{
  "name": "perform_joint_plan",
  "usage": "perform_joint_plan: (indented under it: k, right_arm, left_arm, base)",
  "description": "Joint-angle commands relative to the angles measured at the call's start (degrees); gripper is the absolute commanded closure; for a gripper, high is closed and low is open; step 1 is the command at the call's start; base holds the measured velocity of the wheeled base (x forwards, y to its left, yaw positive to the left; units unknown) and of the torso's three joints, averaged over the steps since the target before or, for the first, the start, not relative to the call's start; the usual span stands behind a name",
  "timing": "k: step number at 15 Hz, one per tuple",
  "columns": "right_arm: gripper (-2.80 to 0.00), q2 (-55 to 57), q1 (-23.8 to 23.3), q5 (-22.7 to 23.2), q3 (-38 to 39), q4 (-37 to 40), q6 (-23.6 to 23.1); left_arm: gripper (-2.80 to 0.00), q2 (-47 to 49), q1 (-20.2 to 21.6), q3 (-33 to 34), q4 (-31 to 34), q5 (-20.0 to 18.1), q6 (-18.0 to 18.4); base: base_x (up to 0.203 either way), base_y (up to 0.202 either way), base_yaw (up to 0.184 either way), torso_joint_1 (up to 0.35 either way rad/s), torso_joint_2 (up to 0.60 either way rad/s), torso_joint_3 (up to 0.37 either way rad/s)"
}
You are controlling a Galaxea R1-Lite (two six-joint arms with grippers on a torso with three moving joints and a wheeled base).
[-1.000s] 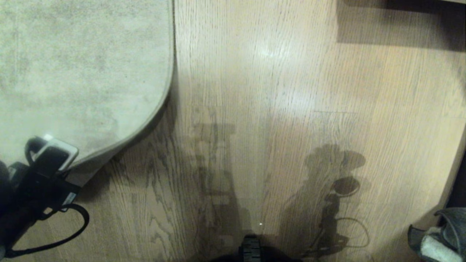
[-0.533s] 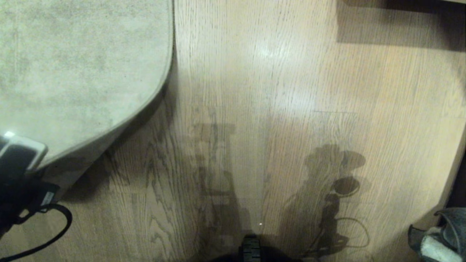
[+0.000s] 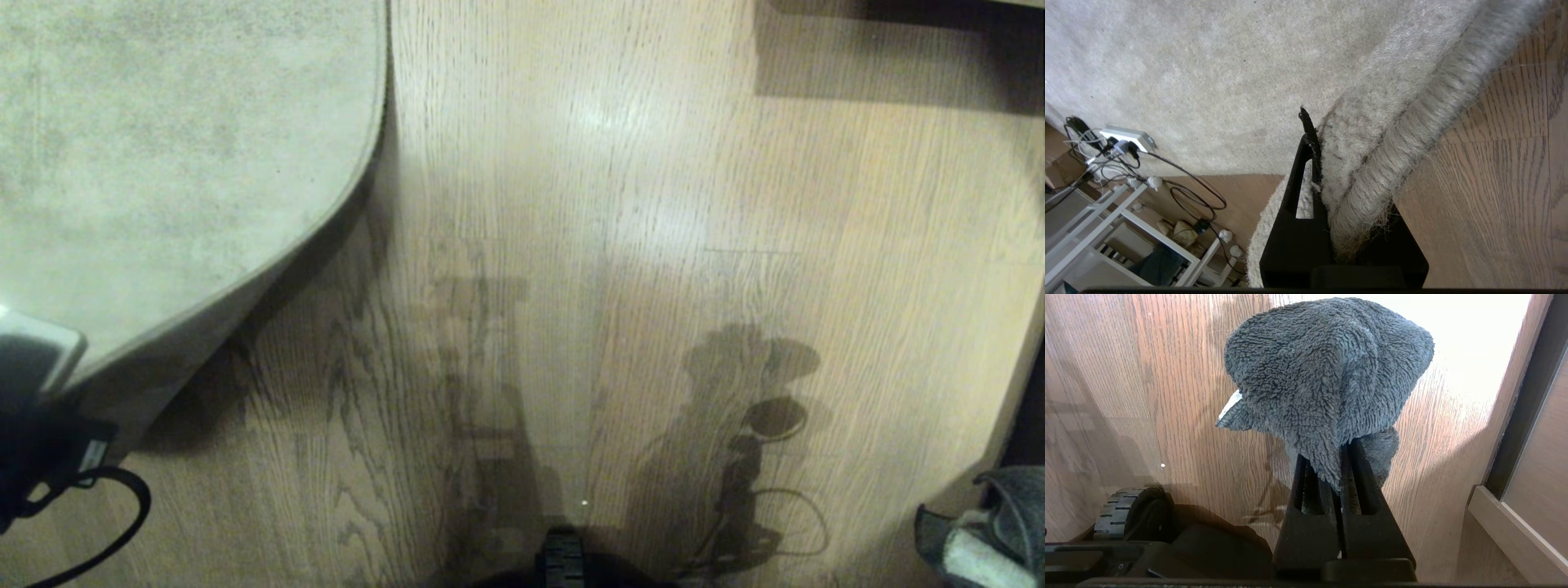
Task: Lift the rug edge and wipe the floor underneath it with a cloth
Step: Lift up the carpet
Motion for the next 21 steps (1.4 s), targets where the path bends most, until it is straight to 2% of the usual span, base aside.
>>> perform_joint_plan:
  k: [1, 11, 21]
  right_arm:
    - [0.0, 0.07, 0.01, 0.0, 0.0, -0.04, 0.02]
    - [0.0, 0.09, 0.01, 0.0, 0.0, -0.04, 0.02]
    - [0.0, 0.09, 0.01, 0.0, 0.0, -0.04, 0.02]
  left_arm:
    - [0.0, -0.21, -0.05, 0.64, -0.35, 0.15, -0.08]
    - [0.0, -0.12, 0.04, 3.18, -3.62, 0.28, -0.32]
    - [0.0, 0.06, -0.05, 4.5, -4.18, -0.08, -0.32]
  base:
    - [0.0, 0.0, 0.0, 0.0, 0.0, 0.0]
    - [0.0, 0.0, 0.0, 0.0, 0.0, 0.0]
    - [0.0, 0.0, 0.0, 0.0, 0.0, 0.0]
